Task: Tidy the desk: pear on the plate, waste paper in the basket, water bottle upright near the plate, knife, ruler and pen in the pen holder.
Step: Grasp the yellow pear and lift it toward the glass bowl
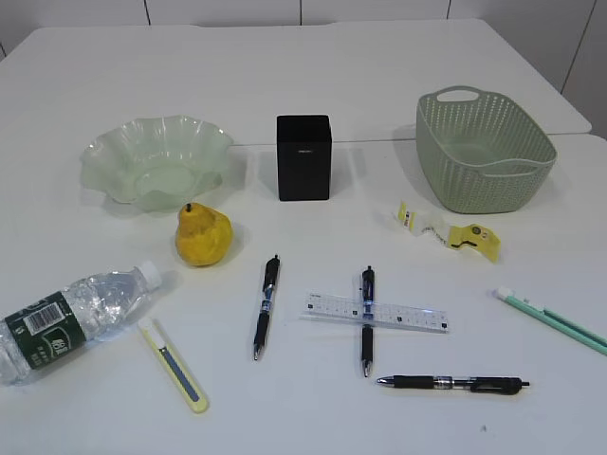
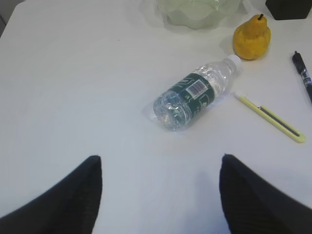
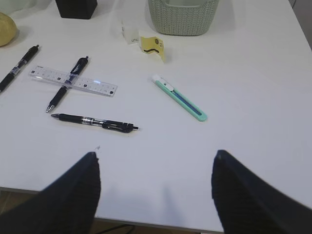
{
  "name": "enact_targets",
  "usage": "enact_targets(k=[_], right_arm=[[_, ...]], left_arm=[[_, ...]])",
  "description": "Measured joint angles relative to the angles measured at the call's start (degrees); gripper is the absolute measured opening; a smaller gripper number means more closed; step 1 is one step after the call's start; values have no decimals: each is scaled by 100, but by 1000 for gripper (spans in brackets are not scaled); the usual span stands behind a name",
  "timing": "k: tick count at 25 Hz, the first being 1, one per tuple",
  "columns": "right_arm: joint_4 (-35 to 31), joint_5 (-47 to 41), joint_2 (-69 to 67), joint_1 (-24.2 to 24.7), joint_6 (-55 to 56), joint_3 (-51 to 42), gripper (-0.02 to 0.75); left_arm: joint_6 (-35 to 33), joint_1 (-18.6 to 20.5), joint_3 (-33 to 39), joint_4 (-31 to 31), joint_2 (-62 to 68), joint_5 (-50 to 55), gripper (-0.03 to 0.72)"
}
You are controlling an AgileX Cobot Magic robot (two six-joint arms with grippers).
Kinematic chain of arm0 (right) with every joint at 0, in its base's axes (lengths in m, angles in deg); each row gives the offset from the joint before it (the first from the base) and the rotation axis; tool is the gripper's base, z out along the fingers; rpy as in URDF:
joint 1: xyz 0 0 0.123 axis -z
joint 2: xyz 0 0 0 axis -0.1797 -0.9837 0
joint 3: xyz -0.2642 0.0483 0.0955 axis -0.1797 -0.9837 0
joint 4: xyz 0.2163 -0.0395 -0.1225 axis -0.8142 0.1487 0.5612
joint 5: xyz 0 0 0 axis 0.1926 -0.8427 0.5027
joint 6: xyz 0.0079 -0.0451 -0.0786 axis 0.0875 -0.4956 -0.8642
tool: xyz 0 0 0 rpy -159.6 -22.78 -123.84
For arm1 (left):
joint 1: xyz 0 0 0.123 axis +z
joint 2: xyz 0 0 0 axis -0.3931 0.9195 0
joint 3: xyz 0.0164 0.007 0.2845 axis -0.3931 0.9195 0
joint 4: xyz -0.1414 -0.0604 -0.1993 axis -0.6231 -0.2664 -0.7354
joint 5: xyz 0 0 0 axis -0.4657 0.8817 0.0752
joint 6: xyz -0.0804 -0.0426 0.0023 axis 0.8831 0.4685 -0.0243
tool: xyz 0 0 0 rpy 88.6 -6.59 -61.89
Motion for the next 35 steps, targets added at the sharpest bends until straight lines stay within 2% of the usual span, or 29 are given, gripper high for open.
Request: enact_targets(k=[35], right_arm=[[-80, 0, 0, 0, 0, 0, 552]], left_arm=[[0, 0, 0, 0, 0, 0, 527]])
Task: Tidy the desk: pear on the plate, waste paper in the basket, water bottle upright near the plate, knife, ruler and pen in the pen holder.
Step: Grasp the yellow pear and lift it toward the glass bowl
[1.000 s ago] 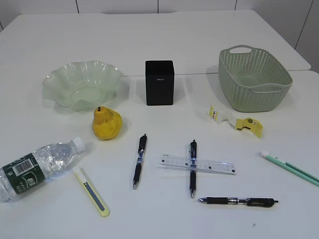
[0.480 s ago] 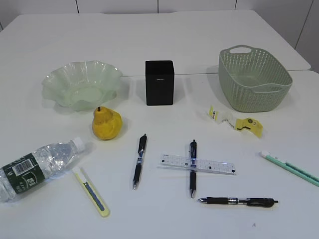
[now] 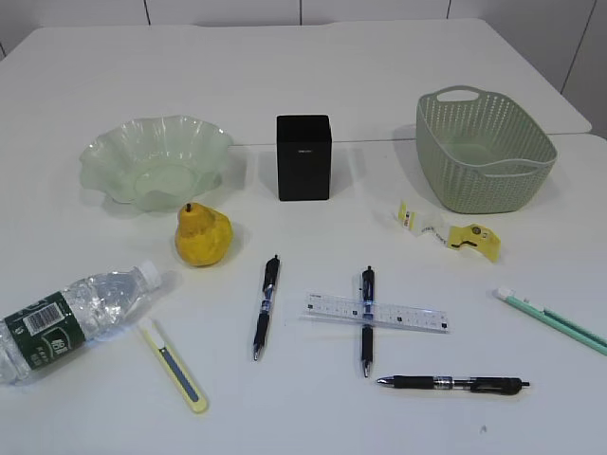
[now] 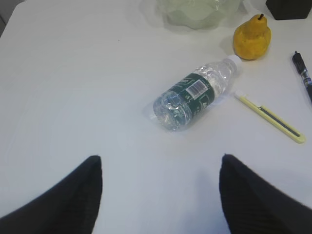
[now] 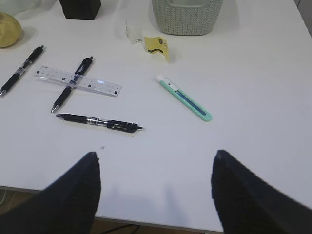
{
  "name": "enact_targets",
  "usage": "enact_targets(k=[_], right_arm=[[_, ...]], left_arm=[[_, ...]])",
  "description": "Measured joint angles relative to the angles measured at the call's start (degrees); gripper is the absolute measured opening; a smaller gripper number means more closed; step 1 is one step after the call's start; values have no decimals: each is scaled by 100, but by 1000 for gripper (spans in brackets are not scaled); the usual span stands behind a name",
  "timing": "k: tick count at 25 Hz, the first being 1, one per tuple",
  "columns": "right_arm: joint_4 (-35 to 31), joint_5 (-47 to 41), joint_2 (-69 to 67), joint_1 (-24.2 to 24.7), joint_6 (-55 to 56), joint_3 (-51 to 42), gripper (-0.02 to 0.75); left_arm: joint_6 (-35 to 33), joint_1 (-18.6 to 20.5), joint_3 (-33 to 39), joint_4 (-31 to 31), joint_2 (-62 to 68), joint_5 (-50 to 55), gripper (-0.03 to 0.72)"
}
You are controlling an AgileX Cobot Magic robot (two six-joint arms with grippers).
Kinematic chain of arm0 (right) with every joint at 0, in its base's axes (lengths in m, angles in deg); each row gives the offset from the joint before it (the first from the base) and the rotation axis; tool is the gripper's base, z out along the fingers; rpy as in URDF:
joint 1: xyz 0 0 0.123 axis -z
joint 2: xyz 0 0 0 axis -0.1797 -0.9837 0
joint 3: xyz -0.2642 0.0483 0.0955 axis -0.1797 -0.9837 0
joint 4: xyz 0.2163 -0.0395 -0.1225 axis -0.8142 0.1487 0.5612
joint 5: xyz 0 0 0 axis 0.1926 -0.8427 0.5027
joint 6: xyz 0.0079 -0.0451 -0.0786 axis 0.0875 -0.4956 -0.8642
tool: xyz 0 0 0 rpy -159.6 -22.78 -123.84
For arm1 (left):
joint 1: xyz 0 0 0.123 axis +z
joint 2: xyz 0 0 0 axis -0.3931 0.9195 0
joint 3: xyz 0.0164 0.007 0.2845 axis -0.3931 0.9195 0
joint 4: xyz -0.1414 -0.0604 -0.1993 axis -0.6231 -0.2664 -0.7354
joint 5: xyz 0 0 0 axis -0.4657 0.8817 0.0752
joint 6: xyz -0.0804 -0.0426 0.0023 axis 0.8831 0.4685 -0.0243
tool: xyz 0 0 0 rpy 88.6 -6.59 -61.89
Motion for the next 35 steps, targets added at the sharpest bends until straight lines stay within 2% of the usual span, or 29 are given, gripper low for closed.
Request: enact_targets(k=[9, 16, 20, 25, 32, 35], right_arm=[[-14, -1, -14, 0, 4, 77, 552], [17, -1, -915, 0, 4, 376, 552], [190, 102, -1705, 0, 14, 703, 552], [314, 698, -2655, 0, 112, 1172, 552], [334, 924, -3990, 0, 281, 1636, 552], [334, 946, -4557, 0, 351, 1727, 552]], left_arm=[[0, 0, 0, 4, 241, 0, 527], [0, 0, -41, 13, 774, 0, 527], [0, 0, -485, 278, 1147, 14, 527], [0, 0, -1298, 430, 1891, 109, 525], [0, 0, -2173, 430, 3008, 308, 491], [-142, 0, -2509, 189, 3496, 355, 482]])
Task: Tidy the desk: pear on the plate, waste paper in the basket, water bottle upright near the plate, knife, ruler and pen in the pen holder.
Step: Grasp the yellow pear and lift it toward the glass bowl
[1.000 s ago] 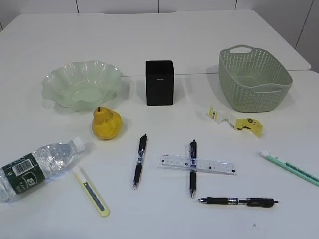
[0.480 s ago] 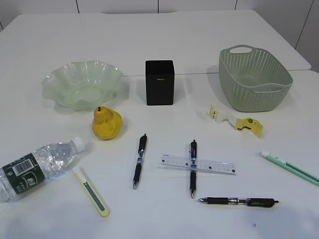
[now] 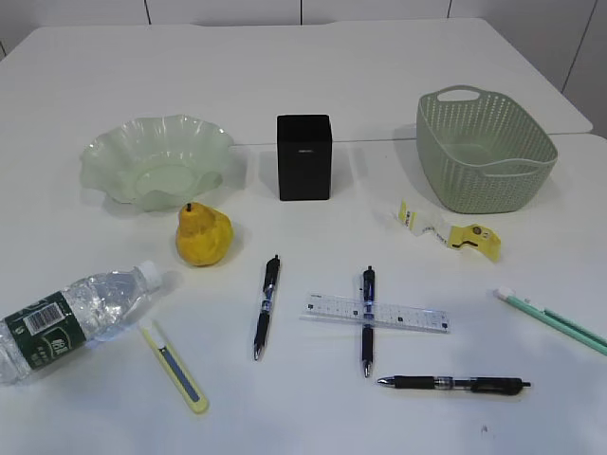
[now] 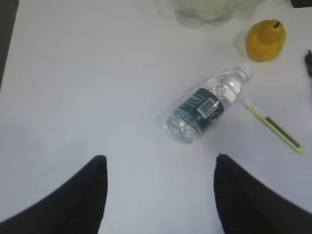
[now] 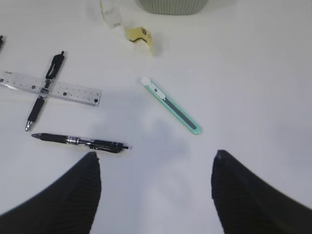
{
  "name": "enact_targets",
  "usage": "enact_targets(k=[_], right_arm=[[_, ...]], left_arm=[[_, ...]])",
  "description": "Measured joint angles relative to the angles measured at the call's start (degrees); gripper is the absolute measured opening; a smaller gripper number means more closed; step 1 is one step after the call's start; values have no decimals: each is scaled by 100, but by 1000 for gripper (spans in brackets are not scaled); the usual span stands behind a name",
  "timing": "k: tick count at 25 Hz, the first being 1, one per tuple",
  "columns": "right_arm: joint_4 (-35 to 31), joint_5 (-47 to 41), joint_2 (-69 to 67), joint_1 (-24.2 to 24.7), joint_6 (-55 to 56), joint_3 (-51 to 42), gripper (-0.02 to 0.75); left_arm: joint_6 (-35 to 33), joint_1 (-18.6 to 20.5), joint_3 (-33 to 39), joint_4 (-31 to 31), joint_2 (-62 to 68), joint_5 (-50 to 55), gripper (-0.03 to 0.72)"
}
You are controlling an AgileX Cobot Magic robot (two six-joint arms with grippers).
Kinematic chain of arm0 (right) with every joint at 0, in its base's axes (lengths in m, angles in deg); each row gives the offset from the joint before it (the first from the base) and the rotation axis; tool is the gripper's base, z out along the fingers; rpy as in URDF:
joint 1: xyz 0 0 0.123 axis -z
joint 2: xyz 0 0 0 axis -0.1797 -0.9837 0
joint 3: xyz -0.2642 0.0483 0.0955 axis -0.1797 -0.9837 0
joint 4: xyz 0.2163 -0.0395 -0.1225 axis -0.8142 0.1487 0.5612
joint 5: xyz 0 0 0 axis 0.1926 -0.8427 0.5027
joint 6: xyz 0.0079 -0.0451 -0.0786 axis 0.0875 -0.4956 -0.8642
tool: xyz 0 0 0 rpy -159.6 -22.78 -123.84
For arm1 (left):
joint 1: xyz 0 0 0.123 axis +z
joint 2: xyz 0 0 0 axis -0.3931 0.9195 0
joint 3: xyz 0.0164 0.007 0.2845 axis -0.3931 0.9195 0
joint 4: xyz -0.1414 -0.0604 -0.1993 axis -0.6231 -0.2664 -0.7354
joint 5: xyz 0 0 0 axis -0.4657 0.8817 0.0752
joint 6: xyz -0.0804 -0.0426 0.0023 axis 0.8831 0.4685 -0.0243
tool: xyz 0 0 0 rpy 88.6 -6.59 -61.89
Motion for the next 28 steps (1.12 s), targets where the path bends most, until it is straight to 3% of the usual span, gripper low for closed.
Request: enact_targets(k=[4, 12, 14, 22, 28], right_arm=[[0, 9, -721, 0, 39, 234, 552], [-202, 23, -1681, 0, 66, 821, 551], [-256, 26, -1821, 0, 66, 884, 564], [-281, 35, -1946, 0, 72, 888, 554], [-281, 35, -1946, 0, 72, 888, 552]], left_arm=[[-409, 0, -421, -745, 748, 131, 477], [-817, -29, -1250, -1400, 2157, 366, 477], [-855, -220, -1456, -1392, 2555, 377, 478], [-957, -1723, -2547, -456, 4080, 387, 488], [-905, -2202, -3417, -231, 5327, 387, 489]])
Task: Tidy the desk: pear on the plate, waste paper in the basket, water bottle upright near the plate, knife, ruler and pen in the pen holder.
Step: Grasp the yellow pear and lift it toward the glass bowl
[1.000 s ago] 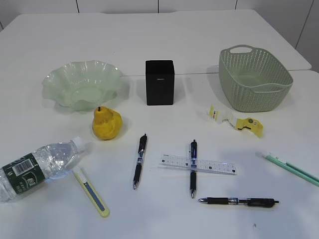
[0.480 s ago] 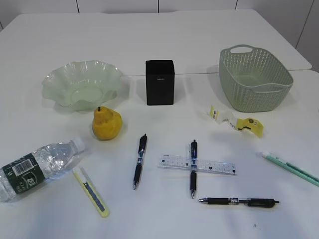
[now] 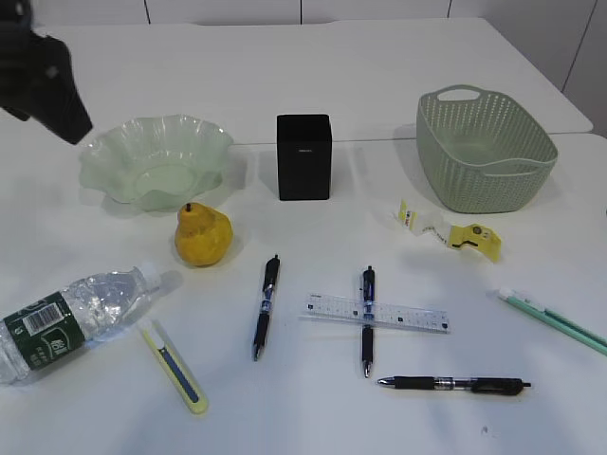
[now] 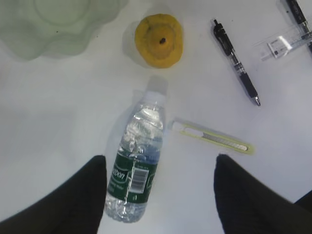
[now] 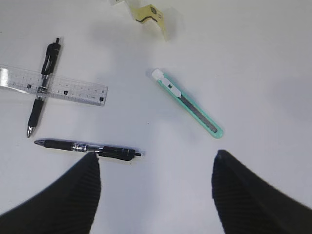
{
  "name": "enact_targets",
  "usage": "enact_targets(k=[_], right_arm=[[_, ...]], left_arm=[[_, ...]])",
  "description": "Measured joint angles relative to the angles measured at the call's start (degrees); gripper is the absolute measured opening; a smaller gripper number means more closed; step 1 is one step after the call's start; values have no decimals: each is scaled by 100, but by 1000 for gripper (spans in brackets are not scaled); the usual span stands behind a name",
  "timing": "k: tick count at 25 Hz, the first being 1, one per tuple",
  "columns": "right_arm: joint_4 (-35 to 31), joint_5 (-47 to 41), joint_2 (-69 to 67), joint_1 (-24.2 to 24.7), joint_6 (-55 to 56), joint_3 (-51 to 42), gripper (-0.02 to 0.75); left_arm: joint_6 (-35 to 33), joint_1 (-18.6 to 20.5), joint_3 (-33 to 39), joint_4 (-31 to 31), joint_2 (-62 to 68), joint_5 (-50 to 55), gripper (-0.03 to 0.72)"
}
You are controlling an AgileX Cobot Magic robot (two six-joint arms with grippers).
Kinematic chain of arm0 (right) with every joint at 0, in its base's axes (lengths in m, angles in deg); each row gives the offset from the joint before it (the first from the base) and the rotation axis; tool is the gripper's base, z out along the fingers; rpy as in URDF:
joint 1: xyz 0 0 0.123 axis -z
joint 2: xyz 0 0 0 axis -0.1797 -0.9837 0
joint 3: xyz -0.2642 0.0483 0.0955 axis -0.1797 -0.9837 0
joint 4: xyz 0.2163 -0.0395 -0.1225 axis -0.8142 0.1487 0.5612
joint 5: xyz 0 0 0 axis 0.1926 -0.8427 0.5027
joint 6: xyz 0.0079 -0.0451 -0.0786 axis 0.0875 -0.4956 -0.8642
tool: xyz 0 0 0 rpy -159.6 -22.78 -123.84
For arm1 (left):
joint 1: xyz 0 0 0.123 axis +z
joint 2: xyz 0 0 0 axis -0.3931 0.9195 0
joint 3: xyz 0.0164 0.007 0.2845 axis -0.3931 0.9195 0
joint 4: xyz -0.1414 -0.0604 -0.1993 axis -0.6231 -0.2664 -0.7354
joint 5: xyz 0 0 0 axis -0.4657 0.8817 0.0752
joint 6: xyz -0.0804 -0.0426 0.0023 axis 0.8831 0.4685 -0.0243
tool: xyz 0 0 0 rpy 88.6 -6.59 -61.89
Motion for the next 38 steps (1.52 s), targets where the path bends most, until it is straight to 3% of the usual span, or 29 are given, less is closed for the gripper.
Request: enact_targets(k=[14, 22, 30, 38], right_arm=[[-10, -262, 0, 0, 9, 0, 552], [-10, -350, 0, 0, 16, 0, 552], [-10, -401, 0, 0, 39, 0, 552], [-10, -414, 0, 0, 53, 9, 552]], left_arm=[[53, -91, -1157, -72, 1975, -32, 489], [62, -91, -1278, -195, 2561, -56, 490], [62, -91, -1355, -577, 2942, -367, 572], [62, -91, -1433, -634, 3278, -546, 580]])
